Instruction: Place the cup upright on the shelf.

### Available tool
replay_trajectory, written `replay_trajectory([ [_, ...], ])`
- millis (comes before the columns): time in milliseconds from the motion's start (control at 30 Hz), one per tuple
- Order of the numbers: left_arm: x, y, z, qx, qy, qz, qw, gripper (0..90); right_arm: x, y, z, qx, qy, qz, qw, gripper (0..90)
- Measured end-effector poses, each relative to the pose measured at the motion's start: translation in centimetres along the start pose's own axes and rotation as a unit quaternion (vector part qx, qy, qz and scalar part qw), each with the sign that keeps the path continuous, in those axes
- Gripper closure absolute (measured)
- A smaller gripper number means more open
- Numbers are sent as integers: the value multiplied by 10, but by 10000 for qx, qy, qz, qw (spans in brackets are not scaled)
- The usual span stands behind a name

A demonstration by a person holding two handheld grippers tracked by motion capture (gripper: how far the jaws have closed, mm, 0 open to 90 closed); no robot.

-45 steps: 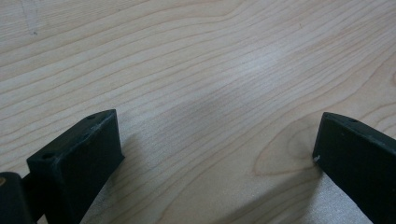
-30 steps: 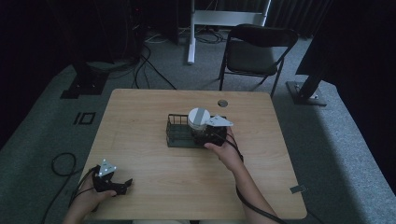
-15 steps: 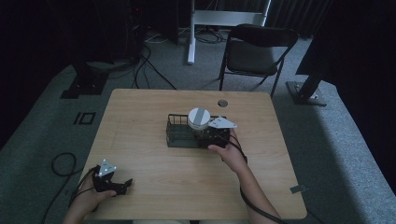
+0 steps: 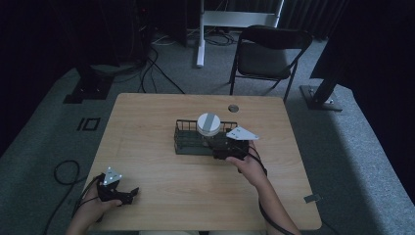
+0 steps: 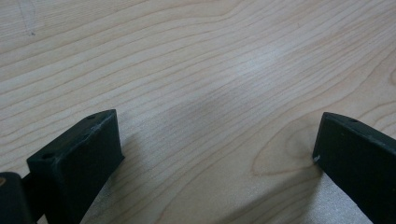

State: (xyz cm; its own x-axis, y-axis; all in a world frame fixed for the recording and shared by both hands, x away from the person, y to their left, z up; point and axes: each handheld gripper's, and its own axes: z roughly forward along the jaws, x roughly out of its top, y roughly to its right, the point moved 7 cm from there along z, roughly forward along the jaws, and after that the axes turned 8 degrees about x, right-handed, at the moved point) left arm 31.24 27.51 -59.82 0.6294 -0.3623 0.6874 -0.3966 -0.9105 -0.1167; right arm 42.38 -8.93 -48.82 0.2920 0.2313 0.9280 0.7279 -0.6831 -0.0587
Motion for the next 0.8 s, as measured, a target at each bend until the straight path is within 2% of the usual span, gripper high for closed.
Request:
replay_trajectory([
  [200,0,0,0,0,4,-5,10000,14,-2,1,-17,-16,54,-70,10000,105],
  [433,0,0,0,-3,0,-6,10000,14,-9,8,-35,-92,91,-48,9999,105],
  [800,0,0,0,-3,2,-9,10000,14,-31,20,-58,-235,41,33,9997,105],
])
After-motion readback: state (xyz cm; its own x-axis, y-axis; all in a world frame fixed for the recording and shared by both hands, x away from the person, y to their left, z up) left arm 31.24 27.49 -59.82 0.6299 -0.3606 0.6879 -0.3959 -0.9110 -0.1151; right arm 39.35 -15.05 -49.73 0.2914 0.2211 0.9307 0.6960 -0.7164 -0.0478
